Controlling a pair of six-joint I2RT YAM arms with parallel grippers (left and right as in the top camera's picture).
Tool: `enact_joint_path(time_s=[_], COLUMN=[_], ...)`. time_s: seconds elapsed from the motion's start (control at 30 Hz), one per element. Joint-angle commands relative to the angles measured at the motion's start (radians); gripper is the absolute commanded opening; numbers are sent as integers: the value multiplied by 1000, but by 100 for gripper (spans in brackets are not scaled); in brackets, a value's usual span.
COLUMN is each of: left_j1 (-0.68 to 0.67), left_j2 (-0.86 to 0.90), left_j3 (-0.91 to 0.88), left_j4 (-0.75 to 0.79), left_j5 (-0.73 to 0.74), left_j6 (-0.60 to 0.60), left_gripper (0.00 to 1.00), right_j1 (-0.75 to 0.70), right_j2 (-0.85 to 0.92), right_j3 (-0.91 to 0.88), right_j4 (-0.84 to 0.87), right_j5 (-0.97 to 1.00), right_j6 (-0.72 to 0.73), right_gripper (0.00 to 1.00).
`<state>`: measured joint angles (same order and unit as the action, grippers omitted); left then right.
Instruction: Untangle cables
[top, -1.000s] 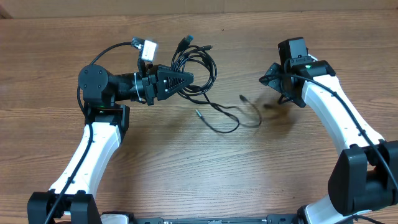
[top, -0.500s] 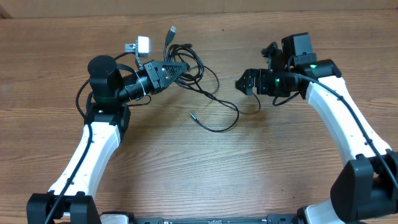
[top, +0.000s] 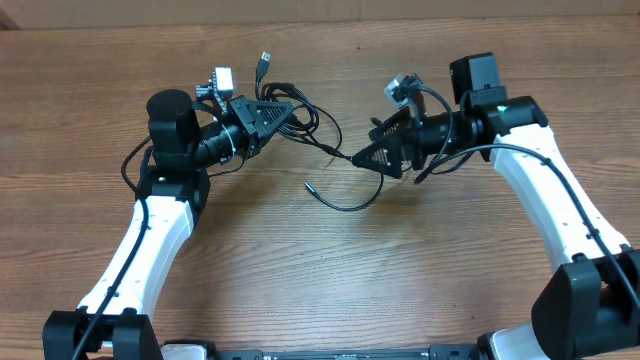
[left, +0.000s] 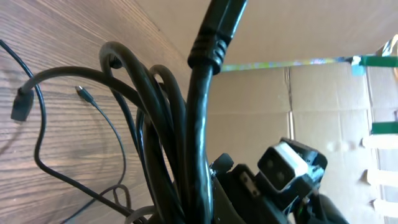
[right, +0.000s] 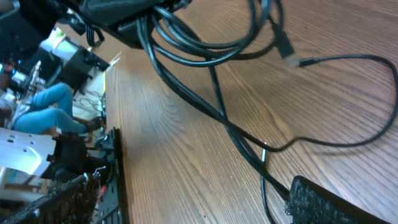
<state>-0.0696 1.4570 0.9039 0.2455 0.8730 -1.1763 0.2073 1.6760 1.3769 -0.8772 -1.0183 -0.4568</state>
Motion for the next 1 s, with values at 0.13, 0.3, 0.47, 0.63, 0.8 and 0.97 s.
enact_joint_path(time_s=[0.13, 0.3, 0.47, 0.63, 0.8, 0.97], left_j1=[1, 1, 1, 1, 1, 1], left_j2=[-21, -21, -21, -21, -21, -21], left_j3=[18, 18, 18, 18, 18, 18], left_j4=[-3, -6, -8, -10, -10, -10], left_j5=[45, 44, 36, 33, 31, -24], left_j6=[-112, -147, -162, -162, -135, -137], left_gripper=[4, 4, 4, 4, 4, 4], right_j1=[199, 244, 254, 254, 254, 255], right_j2=[-24, -23, 10, 27, 27, 27], right_j3=[31, 31, 31, 31, 31, 31], right_j4=[207, 229, 230, 223, 177, 71], right_j5=[421, 429, 331, 258, 257, 253], right_j6=[-1, 45, 92, 91, 91, 91], right_gripper=[87, 80, 63, 29, 12, 7])
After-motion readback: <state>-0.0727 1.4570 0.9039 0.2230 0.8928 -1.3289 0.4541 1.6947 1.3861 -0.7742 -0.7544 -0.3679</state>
